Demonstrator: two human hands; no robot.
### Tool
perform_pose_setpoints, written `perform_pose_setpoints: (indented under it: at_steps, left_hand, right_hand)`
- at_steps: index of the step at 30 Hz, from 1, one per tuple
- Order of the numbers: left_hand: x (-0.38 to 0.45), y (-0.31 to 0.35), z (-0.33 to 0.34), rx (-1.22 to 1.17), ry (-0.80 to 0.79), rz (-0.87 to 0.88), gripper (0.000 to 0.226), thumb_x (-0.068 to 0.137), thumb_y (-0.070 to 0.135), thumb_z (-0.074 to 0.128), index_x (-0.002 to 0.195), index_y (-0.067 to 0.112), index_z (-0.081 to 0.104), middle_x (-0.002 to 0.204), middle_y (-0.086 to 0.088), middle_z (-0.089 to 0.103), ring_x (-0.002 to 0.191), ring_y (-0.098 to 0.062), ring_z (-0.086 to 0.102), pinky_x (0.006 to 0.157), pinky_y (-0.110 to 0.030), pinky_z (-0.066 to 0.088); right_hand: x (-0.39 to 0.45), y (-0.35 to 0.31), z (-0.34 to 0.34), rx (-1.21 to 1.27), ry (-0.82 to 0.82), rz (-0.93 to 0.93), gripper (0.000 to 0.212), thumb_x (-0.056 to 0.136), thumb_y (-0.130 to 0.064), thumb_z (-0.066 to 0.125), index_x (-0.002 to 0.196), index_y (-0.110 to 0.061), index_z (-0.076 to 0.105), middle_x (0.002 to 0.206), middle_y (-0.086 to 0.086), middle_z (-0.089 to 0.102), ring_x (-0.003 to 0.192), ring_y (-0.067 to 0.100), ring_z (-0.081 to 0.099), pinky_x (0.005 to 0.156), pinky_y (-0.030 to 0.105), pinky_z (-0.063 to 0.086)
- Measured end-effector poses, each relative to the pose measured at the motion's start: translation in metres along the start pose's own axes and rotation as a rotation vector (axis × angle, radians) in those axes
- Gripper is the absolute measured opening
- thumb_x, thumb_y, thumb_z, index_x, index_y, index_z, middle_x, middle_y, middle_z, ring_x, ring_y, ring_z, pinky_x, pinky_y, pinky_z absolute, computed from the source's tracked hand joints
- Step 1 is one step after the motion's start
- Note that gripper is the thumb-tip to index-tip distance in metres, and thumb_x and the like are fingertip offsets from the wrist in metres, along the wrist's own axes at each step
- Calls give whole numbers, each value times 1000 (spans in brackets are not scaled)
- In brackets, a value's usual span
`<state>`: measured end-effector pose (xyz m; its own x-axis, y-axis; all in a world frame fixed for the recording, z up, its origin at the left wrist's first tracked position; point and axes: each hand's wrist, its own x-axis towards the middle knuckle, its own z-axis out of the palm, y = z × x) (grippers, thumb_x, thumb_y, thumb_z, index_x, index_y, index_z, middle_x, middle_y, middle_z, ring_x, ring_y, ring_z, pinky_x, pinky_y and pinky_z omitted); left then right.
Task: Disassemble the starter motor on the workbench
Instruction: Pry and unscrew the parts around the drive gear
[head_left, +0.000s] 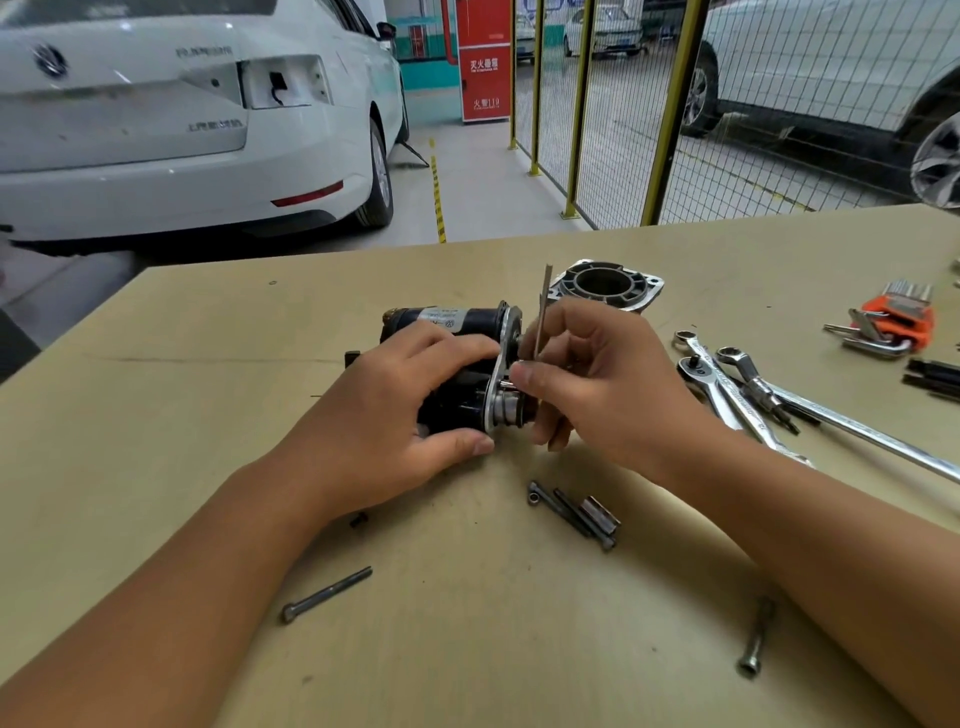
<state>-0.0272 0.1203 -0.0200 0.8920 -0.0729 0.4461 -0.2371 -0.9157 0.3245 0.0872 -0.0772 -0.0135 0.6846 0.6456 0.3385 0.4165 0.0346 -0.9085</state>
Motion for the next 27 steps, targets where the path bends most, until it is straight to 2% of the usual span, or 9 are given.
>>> perform_pose_setpoints:
  at_steps: [3,5,8,13,16,19,22,24,27]
  left_hand:
    - [0,1,2,4,8,6,74,79,44,84,146,34,53,123,10,56,96,8,54,81,-20,45]
    - [0,2,3,3,7,3,73,80,47,81,146,39,51,123,10,55,100,-2,58,83,-33,52]
    - [0,1,3,7,-4,13,66,82,48,79,143,42,54,120,10,54,103,-16,60,85,-43,55]
    - [-1,-1,4,9,-1,7,62,82,49,79,140,39,60,119,11,52,103,-13,58,85,-40,54]
    - [-1,-1,4,3,1,6,62,81,50,79,140,39,62,118,12,52,96,-2,55,78,-28,48]
    - [-1,-1,3,3,-1,13,62,81,49,79,139,37,63,116,12,53,88,11,51,72,-16,37]
    - [-2,-2,3,-4,-2,13,64,81,50,79,141,36,62,116,13,53,87,14,51,71,-12,36]
    - [-2,-3,3,-5,1,7,66,80,51,78,142,35,61,117,15,52,88,13,51,71,-11,36]
    - [-2,-4,1,-1,-14,3,67,82,55,74,144,38,57,119,15,51,93,7,53,74,-17,41]
  right_hand:
    - [0,0,-3,-259,-86,-224,23,86,6,69,74,-11,62,65,-3,61,53,20,67,45,36,55]
    - [0,-1,-6,-503,-177,-429,16,78,8,61,71,-6,65,73,1,60,61,20,62,49,39,50]
    - [-1,-2,-5,-666,-202,-522,16,74,9,64,71,-6,68,74,5,60,63,22,57,51,38,46]
    - [-4,1,-8,-696,-198,-578,6,78,-2,77,77,-5,72,82,10,64,66,26,61,55,37,50]
    - [-4,4,-13,-704,-168,-585,8,77,2,79,76,-4,73,80,10,65,66,26,61,56,39,51]
    - [-4,5,-15,-571,-41,-506,11,78,-3,83,75,-4,73,76,8,69,66,24,66,56,36,52]
    - [-3,5,-15,-61,107,-199,12,82,4,79,83,-5,71,70,6,72,65,23,74,59,34,60]
    - [-2,5,-15,168,115,-25,16,85,7,74,93,-3,66,74,13,73,67,30,76,62,45,63]
    - [-2,8,-11,249,130,72,15,91,6,68,102,-3,62,74,18,70,61,34,73,55,41,61]
